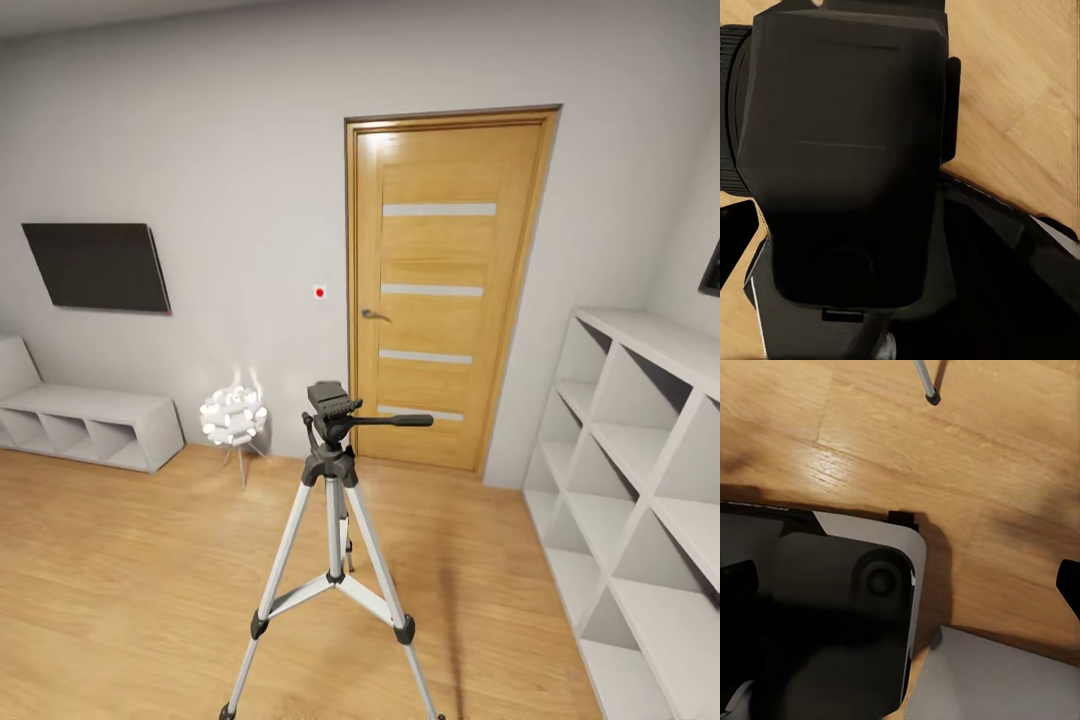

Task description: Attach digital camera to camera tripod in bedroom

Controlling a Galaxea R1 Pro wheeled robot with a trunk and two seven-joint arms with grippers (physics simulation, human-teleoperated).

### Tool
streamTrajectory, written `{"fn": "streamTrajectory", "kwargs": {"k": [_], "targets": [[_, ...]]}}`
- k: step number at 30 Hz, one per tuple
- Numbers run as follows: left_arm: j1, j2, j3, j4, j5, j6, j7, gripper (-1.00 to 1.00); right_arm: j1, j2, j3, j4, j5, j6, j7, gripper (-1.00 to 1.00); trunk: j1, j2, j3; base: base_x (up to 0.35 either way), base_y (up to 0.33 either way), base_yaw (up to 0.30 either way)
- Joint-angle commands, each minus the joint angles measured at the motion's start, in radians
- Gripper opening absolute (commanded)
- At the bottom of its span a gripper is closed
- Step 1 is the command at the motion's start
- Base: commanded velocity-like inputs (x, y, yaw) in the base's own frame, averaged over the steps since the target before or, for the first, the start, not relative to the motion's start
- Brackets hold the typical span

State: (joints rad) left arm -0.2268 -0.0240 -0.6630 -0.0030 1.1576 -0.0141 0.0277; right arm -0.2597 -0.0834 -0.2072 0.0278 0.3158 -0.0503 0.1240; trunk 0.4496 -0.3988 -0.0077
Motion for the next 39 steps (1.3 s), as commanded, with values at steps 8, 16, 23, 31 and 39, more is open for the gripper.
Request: {"fn": "streamTrajectory", "kwargs": {"k": [8, 16, 23, 31, 39], "targets": [[0.0, 0.017, -0.013, 0.0, 0.007, 0.057, -0.103, -1.0, -0.001, -0.001, -0.009, 0.003, 0.007, -0.007, 0.0, 1.0, 0.0, -0.001, -0.014, 0.0, 0.0, 0.0], [0.0, 0.018, -0.013, 0.0, 0.008, 0.057, -0.106, -1.0, -0.001, -0.001, -0.008, 0.003, 0.007, -0.007, 0.0, 1.0, 0.0, -0.001, -0.027, 0.0, 0.0, 0.0], [0.0, 0.019, -0.014, 0.001, 0.011, 0.053, -0.106, -1.0, -0.001, -0.001, -0.008, 0.003, 0.007, -0.007, 0.0, 1.0, 0.0, -0.001, -0.038, 0.0, 0.0, 0.0], [0.0, 0.019, -0.012, 0.001, 0.016, 0.041, -0.102, -1.0, -0.001, -0.001, -0.008, 0.003, 0.007, -0.008, 0.0, 1.0, 0.0, -0.001, -0.051, 0.0, 0.0, 0.0], [0.0, 0.019, -0.011, 0.001, 0.017, 0.037, -0.101, -1.0, -0.001, -0.001, -0.008, 0.003, 0.008, -0.007, 0.0, 1.0, 0.0, -0.001, -0.063, 0.0, 0.0, 0.0]]}}
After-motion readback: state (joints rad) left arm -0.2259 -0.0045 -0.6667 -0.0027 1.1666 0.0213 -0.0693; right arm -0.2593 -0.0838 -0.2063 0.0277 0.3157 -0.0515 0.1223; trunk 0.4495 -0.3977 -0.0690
